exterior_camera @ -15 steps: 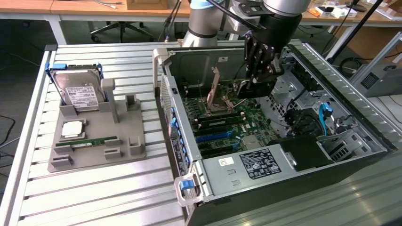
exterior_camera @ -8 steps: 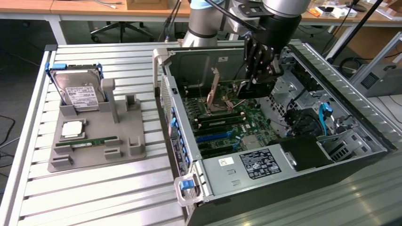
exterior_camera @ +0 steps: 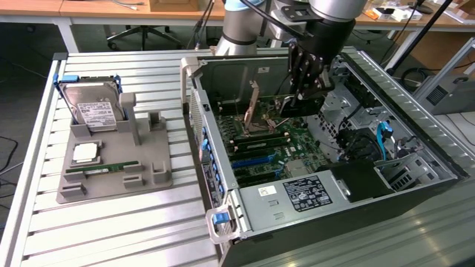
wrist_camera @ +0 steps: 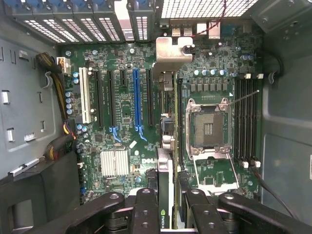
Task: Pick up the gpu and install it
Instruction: 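Insert the gpu into the slot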
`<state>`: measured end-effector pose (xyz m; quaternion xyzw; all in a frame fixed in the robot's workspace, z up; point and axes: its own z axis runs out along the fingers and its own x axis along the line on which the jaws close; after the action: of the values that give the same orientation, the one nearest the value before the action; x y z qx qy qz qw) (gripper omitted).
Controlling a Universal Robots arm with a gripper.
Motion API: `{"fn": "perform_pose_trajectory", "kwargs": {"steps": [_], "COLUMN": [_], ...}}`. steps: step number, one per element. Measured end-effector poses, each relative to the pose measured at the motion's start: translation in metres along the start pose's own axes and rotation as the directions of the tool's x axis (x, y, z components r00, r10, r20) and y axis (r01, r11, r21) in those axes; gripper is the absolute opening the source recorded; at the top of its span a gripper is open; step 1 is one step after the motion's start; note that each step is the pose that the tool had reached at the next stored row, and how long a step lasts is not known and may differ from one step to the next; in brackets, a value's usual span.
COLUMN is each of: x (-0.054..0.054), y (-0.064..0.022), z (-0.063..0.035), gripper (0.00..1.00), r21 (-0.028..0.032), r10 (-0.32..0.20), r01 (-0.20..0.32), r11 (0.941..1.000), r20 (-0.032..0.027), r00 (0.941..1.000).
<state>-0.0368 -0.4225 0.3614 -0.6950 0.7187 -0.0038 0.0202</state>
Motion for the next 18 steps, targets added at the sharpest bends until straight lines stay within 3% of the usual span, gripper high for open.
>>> {"fn": "perform_pose_trajectory", "kwargs": {"steps": [18], "x": [0.0002], "y": [0.0020], "z": [0.0044], "gripper": [0.27], "r21": [0.0001], "r10": [0.000], "r01": [0.000], "r11": [1.0000], "r20": [0.0000], "r00": [1.0000]}}
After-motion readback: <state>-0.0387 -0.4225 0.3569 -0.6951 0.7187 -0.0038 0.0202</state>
